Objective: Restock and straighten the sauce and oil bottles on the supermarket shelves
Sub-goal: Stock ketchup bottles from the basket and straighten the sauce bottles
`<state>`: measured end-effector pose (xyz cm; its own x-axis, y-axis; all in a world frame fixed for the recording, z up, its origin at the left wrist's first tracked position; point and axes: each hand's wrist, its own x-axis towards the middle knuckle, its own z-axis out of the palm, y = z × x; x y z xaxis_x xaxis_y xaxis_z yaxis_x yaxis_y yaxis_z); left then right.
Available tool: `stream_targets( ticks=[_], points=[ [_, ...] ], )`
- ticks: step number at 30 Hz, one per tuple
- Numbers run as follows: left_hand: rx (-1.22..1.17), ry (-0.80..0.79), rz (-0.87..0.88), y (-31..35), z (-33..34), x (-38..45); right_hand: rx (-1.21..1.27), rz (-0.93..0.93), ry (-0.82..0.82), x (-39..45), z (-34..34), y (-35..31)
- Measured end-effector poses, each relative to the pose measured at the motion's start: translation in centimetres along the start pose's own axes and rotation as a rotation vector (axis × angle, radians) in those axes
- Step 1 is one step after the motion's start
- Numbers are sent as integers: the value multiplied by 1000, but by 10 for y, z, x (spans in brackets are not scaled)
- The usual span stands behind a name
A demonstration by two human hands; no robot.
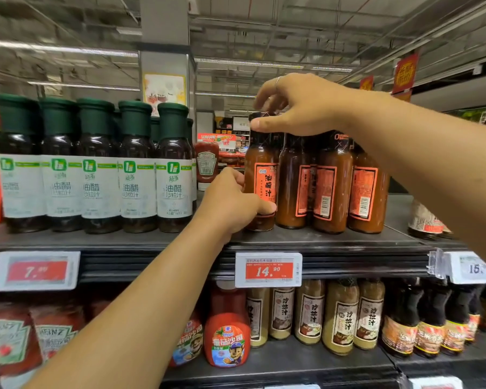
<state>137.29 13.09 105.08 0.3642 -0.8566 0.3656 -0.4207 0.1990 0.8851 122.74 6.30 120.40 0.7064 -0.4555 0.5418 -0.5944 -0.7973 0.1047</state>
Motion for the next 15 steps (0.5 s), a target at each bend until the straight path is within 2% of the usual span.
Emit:
stream_targets(
  ticks=[3, 15],
  points=[
    [-10, -20, 8, 0, 0, 0, 58, -30, -73, -5, -5, -2],
    [17, -47, 16, 2, 2, 0, -67, 54, -18, -21, -15, 10]
  ],
)
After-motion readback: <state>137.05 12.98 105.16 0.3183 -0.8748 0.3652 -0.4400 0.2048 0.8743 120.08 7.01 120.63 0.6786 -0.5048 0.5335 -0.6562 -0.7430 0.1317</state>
